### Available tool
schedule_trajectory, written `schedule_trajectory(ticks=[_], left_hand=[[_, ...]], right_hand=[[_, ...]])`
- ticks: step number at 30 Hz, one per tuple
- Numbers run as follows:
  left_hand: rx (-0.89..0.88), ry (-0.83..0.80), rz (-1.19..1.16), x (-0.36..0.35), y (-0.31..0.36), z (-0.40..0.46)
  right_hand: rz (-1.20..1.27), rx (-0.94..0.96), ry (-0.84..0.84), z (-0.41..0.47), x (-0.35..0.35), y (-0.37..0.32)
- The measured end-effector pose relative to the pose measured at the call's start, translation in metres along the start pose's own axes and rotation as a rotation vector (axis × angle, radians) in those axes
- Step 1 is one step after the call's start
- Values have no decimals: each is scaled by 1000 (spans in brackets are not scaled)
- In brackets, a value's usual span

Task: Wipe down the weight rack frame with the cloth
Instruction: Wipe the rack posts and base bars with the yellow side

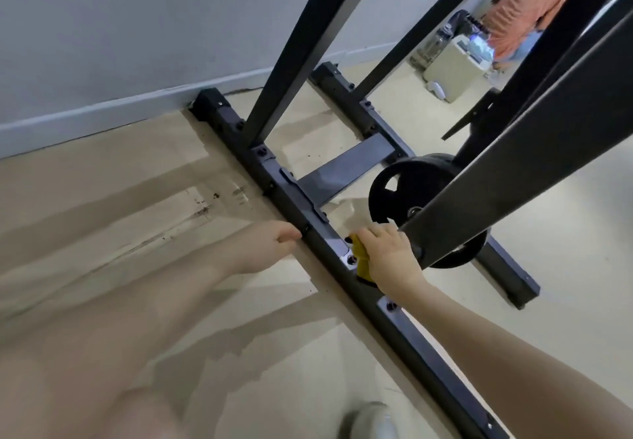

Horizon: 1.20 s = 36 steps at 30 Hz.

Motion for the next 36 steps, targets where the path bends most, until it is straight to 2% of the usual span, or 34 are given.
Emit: schedule_trajectory(ticks=[3, 4, 6, 7, 8, 11, 12, 16, 20, 25, 27, 30, 33, 36], left_hand=[[-12, 52, -78, 5, 3, 19], [-10, 72, -115, 5, 6, 26], [-12, 90, -167, 0, 12, 36], [-21, 89, -174, -2, 15, 40], [-24, 82, -179, -6, 16, 43], [-11, 70, -226, -12, 11, 49], [-11, 73, -239, -13, 7, 52], [30, 72, -304, -31, -23, 70], [88, 48, -367, -73, -59, 91], [148, 6, -348, -112, -78, 103], [134, -11, -339, -110, -66, 100], [54, 20, -269, -82, -28, 95], [-4, 67, -308, -49, 19, 90], [-108, 63, -336, -24, 80, 83]], right_hand=[[-467, 328, 339, -1, 35, -17], [-554, 383, 408, 2, 40, -17], [-673, 331, 433, 19, 44, -2], [-734, 271, 386, 30, 43, 9], [-772, 207, 268, 40, 36, 20], [-796, 46, -304, 41, -22, 62], [-812, 56, -379, 38, -39, 64], [-655, 127, -490, 33, -106, 53], [-810, 302, -574, 12, -178, 49], [-853, 251, -594, 26, -200, 57], [-856, 235, -582, 27, -189, 62], [-846, 243, -501, 32, -134, 62], [-846, 254, -407, 30, -51, 64], [-821, 271, -219, 29, 52, 65]])
Point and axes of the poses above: each hand's wrist, its own z-axis towards the middle knuckle, its own x-axis out of the back of the hand, y = z × x, the point moved 10 cm from there along z, towards the middle knuckle, and after that the axes turned 1 degree about y, right-handed, at the moved point
